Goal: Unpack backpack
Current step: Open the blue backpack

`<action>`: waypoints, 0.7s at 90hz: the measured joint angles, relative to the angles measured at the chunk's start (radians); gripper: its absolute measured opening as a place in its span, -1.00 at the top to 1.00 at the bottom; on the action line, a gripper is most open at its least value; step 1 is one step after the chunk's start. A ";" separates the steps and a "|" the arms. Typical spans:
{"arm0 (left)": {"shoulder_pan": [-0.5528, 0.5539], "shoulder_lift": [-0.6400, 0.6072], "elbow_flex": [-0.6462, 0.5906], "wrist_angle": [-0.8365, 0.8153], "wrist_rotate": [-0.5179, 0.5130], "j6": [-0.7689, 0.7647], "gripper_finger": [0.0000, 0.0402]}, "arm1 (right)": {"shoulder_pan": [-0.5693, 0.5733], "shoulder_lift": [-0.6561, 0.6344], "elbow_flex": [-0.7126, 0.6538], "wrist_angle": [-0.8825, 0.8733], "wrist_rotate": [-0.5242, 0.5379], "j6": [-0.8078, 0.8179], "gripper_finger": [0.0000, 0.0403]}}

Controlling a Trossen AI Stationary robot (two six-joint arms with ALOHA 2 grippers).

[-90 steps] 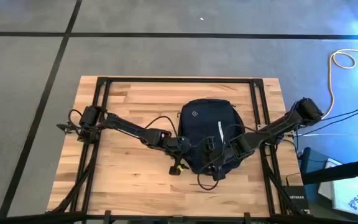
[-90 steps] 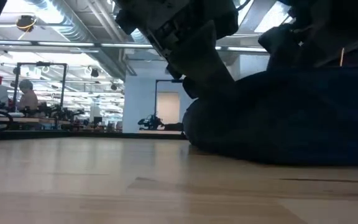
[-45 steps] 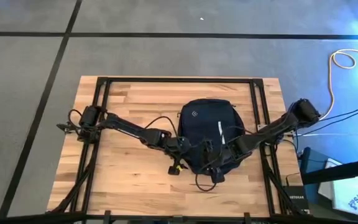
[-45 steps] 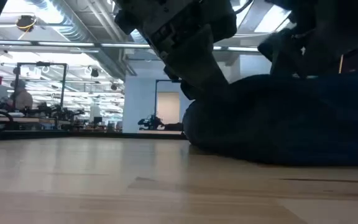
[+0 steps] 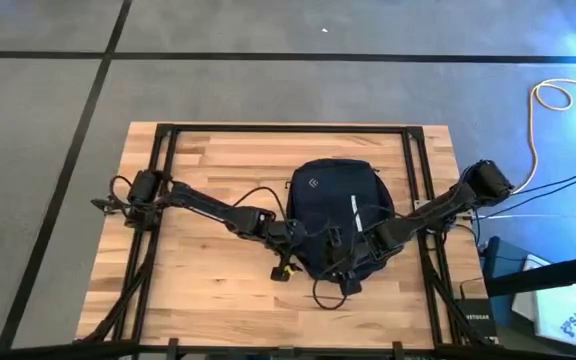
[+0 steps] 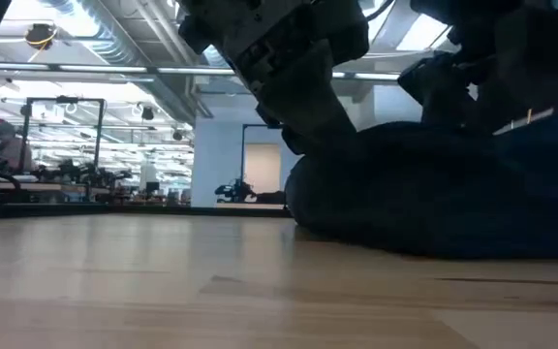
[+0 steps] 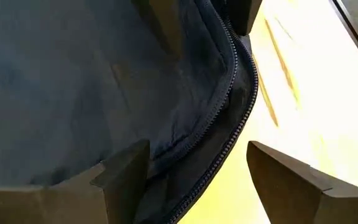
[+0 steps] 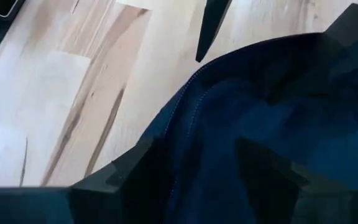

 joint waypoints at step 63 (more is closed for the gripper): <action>0.000 0.000 0.000 0.005 -0.010 0.000 -0.27 | -0.062 -0.009 0.003 -0.026 -0.065 0.057 0.02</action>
